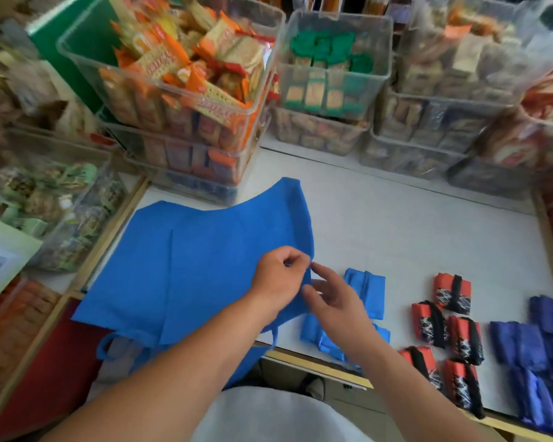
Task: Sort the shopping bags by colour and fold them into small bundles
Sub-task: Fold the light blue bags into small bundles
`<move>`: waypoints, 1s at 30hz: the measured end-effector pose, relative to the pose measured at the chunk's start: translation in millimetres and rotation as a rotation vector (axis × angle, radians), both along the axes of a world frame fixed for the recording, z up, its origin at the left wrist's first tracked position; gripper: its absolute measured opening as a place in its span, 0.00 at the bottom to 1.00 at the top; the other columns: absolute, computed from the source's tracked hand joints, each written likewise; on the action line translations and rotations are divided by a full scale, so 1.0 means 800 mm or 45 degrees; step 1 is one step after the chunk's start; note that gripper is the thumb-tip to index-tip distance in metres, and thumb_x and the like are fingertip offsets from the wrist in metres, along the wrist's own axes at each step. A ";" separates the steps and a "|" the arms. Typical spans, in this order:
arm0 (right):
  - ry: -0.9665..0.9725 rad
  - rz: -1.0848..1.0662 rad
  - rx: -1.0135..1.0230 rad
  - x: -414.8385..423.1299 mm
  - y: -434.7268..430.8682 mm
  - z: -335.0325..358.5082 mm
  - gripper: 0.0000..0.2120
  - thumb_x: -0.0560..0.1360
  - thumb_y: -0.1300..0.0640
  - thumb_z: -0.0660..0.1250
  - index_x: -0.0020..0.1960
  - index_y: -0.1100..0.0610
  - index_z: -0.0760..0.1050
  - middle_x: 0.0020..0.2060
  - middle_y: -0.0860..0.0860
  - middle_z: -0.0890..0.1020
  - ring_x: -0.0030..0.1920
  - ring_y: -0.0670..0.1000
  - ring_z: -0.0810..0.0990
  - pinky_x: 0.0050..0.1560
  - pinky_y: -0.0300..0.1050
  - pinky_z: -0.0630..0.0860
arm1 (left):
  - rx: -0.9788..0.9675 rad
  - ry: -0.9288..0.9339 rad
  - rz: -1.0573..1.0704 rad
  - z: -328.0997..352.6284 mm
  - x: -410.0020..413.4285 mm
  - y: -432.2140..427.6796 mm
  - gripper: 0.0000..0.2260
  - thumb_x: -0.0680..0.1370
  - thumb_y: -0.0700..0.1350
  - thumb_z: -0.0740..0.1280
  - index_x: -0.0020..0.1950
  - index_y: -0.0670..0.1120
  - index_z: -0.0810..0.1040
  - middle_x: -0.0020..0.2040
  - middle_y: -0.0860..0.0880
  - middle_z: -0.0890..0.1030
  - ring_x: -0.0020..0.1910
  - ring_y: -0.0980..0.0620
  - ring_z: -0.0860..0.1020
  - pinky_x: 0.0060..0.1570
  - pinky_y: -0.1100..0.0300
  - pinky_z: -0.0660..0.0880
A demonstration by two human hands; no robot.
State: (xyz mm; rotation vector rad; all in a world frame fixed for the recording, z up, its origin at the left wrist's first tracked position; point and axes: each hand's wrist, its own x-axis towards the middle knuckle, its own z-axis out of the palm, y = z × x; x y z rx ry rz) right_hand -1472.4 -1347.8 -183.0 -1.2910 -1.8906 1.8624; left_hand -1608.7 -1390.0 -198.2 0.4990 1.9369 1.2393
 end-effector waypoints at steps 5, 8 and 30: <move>-0.217 -0.359 0.113 0.004 0.038 -0.009 0.21 0.78 0.69 0.55 0.62 0.53 0.77 0.39 0.59 0.83 0.36 0.57 0.82 0.35 0.47 0.81 | 0.003 -0.073 -0.283 -0.022 -0.010 -0.005 0.06 0.82 0.47 0.67 0.50 0.48 0.83 0.45 0.55 0.84 0.43 0.60 0.80 0.49 0.56 0.77; -0.275 -0.331 0.244 0.003 0.059 -0.006 0.20 0.78 0.69 0.55 0.61 0.52 0.77 0.38 0.55 0.83 0.34 0.49 0.78 0.40 0.56 0.83 | -0.075 0.280 -0.527 -0.045 -0.026 -0.020 0.10 0.82 0.45 0.68 0.62 0.50 0.80 0.61 0.55 0.80 0.60 0.57 0.80 0.63 0.53 0.76; -0.568 -0.309 1.246 0.098 0.189 0.120 0.50 0.65 0.27 0.71 0.79 0.51 0.62 0.75 0.55 0.65 0.76 0.57 0.60 0.77 0.60 0.57 | 0.320 0.855 -0.315 0.220 -0.085 0.105 0.06 0.85 0.45 0.62 0.49 0.48 0.74 0.40 0.52 0.74 0.37 0.57 0.71 0.37 0.63 0.66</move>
